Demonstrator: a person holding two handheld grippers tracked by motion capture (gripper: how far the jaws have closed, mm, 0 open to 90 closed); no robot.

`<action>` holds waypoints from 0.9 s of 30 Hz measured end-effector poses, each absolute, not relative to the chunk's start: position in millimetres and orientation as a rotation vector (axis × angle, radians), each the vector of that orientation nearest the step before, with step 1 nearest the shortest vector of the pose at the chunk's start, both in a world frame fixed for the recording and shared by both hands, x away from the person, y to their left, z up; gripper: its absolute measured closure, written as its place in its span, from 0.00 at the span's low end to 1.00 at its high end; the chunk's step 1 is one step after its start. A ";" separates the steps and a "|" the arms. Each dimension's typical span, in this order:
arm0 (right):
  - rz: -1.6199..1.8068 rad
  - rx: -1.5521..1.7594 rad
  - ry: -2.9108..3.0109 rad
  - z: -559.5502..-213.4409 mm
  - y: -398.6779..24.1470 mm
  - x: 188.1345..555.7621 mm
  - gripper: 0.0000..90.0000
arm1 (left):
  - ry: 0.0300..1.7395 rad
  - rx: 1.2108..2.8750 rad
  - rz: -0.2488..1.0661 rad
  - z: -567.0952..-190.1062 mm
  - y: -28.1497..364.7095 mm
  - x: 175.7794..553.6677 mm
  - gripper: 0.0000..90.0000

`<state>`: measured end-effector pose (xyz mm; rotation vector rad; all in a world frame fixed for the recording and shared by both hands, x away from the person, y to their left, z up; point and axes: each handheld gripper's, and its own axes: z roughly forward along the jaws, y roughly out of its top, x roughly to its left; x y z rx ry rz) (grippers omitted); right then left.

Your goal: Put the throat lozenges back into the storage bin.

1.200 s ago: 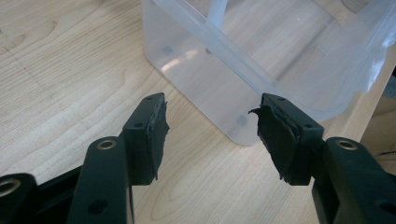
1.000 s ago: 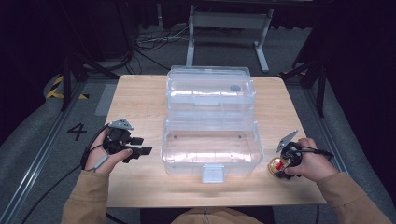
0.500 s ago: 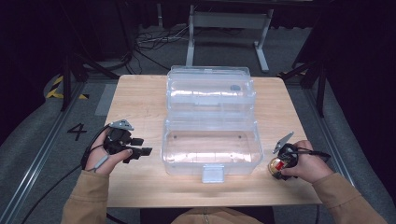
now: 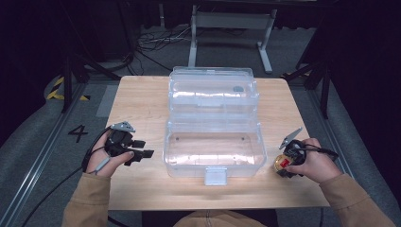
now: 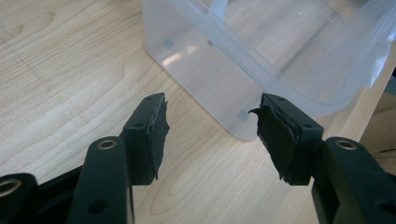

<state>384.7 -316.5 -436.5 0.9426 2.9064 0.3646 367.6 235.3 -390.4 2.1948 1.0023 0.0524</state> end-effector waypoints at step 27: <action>0.478 0.978 2.857 -372.3 -299.8 384.1 0.22 | 1.006 2.199 0.050 -391.9 236.4 368.4 0.48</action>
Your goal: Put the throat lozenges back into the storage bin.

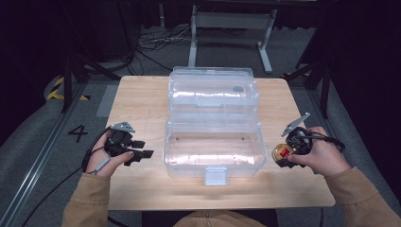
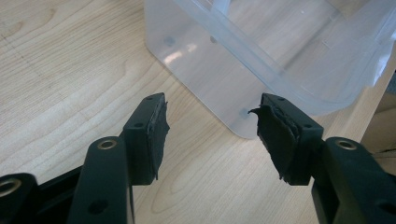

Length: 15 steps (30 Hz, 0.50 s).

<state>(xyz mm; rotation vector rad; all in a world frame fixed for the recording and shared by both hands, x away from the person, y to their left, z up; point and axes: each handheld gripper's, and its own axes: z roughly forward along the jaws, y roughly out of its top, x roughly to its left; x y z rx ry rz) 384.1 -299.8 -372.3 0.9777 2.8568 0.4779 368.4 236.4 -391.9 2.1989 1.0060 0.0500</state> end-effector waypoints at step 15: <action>0.564 0.951 2.834 -349.2 -284.2 384.8 0.22 | 1.009 2.199 0.039 -393.0 236.3 368.8 0.48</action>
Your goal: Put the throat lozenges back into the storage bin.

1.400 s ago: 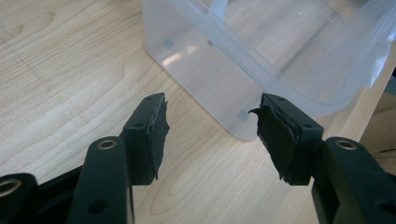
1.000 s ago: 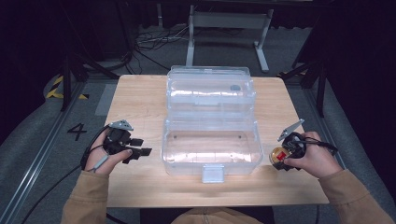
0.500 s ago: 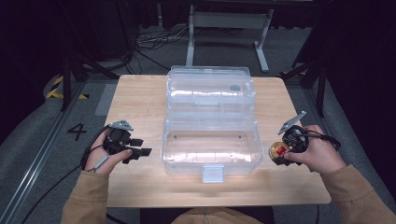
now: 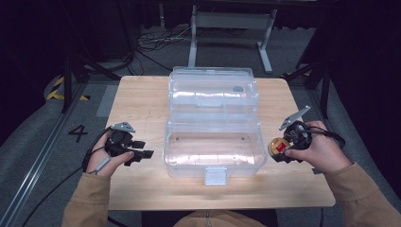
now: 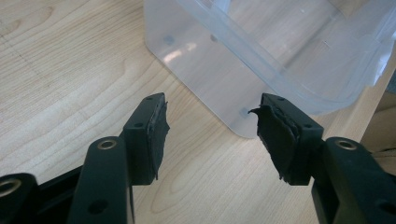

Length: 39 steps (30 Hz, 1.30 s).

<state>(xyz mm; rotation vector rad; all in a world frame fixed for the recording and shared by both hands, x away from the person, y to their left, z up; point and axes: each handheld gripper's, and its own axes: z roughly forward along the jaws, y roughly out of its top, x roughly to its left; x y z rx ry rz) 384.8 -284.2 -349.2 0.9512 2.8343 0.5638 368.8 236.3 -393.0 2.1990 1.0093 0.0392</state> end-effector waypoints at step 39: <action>0.617 0.860 2.842 -354.9 -220.8 401.0 0.23 | 1.015 2.195 0.035 -393.4 239.7 369.2 0.48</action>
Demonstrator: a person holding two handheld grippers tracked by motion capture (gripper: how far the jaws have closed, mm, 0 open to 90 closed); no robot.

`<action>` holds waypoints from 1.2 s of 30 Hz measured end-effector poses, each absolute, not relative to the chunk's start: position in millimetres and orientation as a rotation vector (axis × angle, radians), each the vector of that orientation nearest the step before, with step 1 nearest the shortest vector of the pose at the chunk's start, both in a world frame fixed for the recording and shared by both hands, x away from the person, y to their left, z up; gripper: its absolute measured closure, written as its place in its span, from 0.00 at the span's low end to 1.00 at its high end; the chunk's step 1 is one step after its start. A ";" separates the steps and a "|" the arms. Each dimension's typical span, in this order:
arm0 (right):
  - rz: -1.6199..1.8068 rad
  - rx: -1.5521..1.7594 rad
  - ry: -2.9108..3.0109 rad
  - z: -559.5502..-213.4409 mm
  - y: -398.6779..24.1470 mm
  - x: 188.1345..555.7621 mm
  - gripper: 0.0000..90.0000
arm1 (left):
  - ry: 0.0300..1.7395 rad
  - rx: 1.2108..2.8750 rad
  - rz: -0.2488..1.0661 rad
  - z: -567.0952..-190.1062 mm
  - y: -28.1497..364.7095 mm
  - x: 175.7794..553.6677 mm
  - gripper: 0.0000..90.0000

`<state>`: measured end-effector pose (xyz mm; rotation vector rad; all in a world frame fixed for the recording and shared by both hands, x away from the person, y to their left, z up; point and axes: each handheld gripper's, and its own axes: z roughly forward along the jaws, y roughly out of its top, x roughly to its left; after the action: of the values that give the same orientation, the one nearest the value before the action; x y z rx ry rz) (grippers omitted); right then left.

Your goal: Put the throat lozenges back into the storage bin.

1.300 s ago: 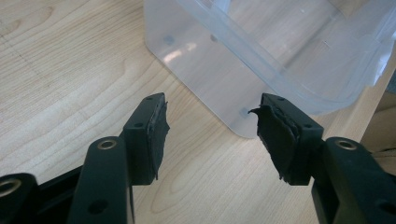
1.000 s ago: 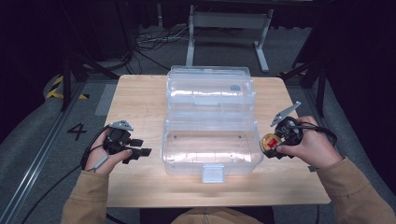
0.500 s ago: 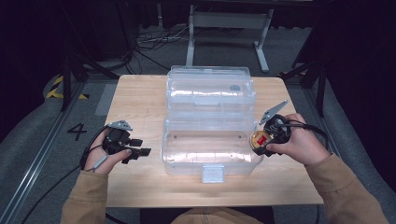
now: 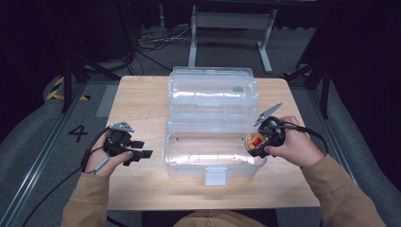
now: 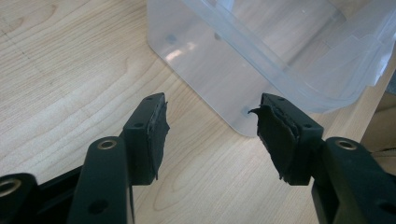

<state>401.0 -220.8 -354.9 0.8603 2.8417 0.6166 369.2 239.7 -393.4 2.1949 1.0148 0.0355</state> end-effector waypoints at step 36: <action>0.470 0.861 2.893 -396.5 -187.5 412.3 0.22 | 1.023 2.189 0.042 -393.2 242.8 369.0 0.48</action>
<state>412.3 -187.5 -396.5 0.8606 2.8931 0.4702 369.0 242.8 -393.2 2.1886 1.0231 0.0421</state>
